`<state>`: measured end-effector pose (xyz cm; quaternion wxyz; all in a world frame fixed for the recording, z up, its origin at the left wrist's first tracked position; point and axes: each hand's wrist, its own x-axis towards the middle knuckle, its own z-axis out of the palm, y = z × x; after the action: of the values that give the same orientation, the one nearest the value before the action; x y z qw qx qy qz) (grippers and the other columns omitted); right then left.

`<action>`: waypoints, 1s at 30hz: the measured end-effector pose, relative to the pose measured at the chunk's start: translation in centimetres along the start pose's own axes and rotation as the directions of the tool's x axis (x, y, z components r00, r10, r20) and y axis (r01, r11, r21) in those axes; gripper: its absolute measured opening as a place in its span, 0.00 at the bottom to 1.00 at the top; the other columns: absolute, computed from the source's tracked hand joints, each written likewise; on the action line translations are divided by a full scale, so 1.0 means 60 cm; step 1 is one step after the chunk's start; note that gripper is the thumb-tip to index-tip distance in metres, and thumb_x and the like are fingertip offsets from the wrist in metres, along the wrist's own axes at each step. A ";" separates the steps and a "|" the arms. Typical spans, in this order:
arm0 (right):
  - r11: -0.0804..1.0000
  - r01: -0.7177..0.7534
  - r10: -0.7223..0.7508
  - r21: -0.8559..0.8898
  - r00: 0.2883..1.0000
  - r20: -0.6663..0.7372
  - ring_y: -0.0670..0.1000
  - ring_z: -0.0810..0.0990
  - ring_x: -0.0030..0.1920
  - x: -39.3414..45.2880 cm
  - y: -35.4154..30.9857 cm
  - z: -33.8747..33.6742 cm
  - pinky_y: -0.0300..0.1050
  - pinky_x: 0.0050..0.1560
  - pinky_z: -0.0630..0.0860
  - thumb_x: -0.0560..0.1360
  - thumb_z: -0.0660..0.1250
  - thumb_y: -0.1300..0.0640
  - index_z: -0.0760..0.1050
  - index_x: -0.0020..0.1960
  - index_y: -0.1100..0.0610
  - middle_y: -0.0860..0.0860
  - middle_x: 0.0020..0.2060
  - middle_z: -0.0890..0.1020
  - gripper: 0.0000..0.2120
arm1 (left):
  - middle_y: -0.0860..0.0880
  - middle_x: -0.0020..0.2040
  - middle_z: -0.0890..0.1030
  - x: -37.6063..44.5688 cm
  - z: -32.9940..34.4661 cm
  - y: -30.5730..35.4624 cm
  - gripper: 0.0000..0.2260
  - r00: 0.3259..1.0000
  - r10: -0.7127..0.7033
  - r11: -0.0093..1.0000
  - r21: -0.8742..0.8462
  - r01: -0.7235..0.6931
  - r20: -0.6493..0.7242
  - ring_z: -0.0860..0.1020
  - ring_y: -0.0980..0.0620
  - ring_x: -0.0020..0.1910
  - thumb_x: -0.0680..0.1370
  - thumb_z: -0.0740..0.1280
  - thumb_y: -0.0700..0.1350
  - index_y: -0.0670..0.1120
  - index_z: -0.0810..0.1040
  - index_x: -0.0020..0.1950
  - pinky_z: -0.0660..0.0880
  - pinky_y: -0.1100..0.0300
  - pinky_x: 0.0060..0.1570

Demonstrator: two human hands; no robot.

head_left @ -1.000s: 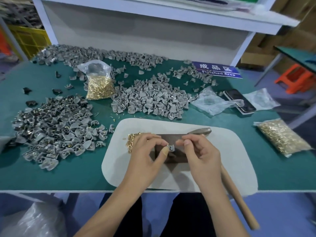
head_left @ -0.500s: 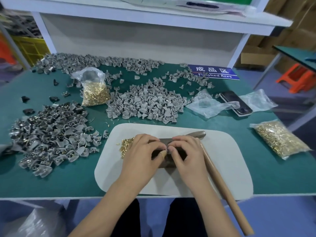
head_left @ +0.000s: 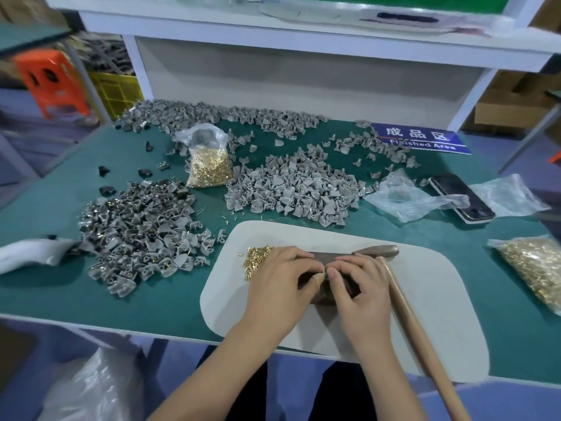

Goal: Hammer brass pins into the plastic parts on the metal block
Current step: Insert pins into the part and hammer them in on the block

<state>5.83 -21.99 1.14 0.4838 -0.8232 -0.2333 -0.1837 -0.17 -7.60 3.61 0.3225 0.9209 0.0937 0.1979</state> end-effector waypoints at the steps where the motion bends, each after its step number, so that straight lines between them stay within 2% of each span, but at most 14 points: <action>1: 1.000 -0.004 0.004 -0.003 1.000 -0.006 0.56 0.79 0.54 0.001 -0.002 0.001 0.64 0.62 0.71 0.74 0.73 0.58 0.86 0.45 0.54 0.46 0.45 0.82 0.03 | 0.61 0.51 0.80 0.001 -0.001 0.000 0.04 1.000 0.001 1.000 0.006 -0.001 0.001 0.71 0.61 0.57 0.77 0.71 0.53 0.58 0.85 0.50 0.63 0.71 0.51; 6: 0.999 -0.029 0.030 0.037 0.999 -0.027 0.52 0.78 0.54 0.000 -0.007 0.001 0.65 0.63 0.70 0.72 0.74 0.59 0.86 0.43 0.55 0.47 0.43 0.81 0.02 | 0.64 0.52 0.78 0.000 -0.001 -0.003 0.05 0.999 -0.028 1.000 0.014 0.028 0.016 0.69 0.65 0.57 0.77 0.70 0.56 0.61 0.84 0.50 0.63 0.69 0.47; 9: 0.997 -0.056 0.057 0.062 0.998 -0.015 0.53 0.78 0.55 -0.003 -0.003 -0.002 0.64 0.63 0.71 0.73 0.75 0.60 0.87 0.44 0.55 0.48 0.44 0.81 0.02 | 0.64 0.52 0.79 0.000 0.000 -0.004 0.04 0.999 -0.024 1.000 0.009 0.024 0.021 0.70 0.65 0.57 0.77 0.71 0.55 0.60 0.85 0.50 0.63 0.74 0.45; 11: 0.995 -0.083 0.084 0.060 0.996 -0.013 0.54 0.78 0.56 -0.004 -0.003 -0.002 0.61 0.62 0.72 0.73 0.77 0.63 0.87 0.45 0.55 0.50 0.45 0.81 0.03 | 0.64 0.51 0.79 0.002 0.000 -0.003 0.04 1.000 -0.018 1.000 0.022 0.018 0.015 0.70 0.64 0.56 0.76 0.71 0.55 0.60 0.84 0.49 0.63 0.75 0.45; 13: 0.993 -0.097 0.098 0.060 0.995 -0.012 0.54 0.77 0.55 -0.002 -0.008 -0.005 0.57 0.60 0.73 0.72 0.77 0.64 0.87 0.45 0.56 0.52 0.46 0.79 0.04 | 0.63 0.51 0.79 0.004 -0.001 -0.001 0.04 1.000 -0.011 0.999 0.035 0.011 0.014 0.72 0.62 0.56 0.76 0.72 0.54 0.60 0.84 0.50 0.68 0.66 0.46; 15: 0.994 -0.094 0.094 0.054 0.996 0.007 0.53 0.76 0.55 0.001 -0.016 -0.012 0.55 0.59 0.73 0.73 0.75 0.61 0.87 0.46 0.56 0.52 0.47 0.78 0.03 | 0.62 0.51 0.80 0.006 -0.002 0.001 0.04 1.000 0.000 0.999 0.035 -0.001 0.024 0.73 0.58 0.56 0.77 0.72 0.53 0.59 0.85 0.50 0.72 0.60 0.49; 18: 0.984 -0.058 0.066 -0.170 0.997 0.041 0.53 0.76 0.54 0.009 -0.028 -0.023 0.59 0.63 0.70 0.73 0.73 0.53 0.87 0.45 0.49 0.48 0.45 0.79 0.04 | 0.60 0.52 0.80 0.008 -0.008 0.001 0.05 0.997 0.030 0.999 0.042 -0.033 0.076 0.74 0.54 0.56 0.77 0.72 0.51 0.58 0.84 0.52 0.74 0.56 0.53; 21: 0.941 -0.007 0.048 -0.337 0.992 0.114 0.54 0.76 0.55 0.017 -0.039 -0.034 0.60 0.69 0.63 0.74 0.73 0.50 0.87 0.45 0.45 0.45 0.44 0.79 0.03 | 0.59 0.53 0.80 0.013 -0.011 0.004 0.06 0.992 0.029 0.994 0.103 -0.041 0.119 0.75 0.53 0.56 0.77 0.71 0.52 0.59 0.83 0.53 0.74 0.55 0.52; 25: 0.912 0.057 0.019 -0.406 0.983 0.181 0.53 0.76 0.52 0.021 -0.040 -0.042 0.52 0.59 0.62 0.76 0.72 0.48 0.85 0.47 0.43 0.43 0.42 0.79 0.03 | 0.58 0.53 0.81 0.013 -0.009 0.006 0.05 0.996 0.007 0.994 0.110 -0.016 0.086 0.75 0.54 0.56 0.77 0.71 0.53 0.59 0.84 0.52 0.72 0.58 0.47; 30: 0.940 -0.035 0.109 -0.340 0.974 0.200 0.51 0.75 0.52 0.027 -0.039 -0.046 0.49 0.54 0.64 0.75 0.73 0.48 0.83 0.45 0.43 0.41 0.39 0.76 0.01 | 0.58 0.50 0.80 0.008 -0.009 0.007 0.05 0.997 0.012 0.994 0.107 -0.020 0.072 0.75 0.54 0.53 0.77 0.70 0.55 0.59 0.82 0.51 0.74 0.55 0.47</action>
<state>5.64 -23.10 4.95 0.3153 -0.9164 -0.2192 -0.1123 0.08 -7.49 4.41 0.2741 0.9441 0.0853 0.1622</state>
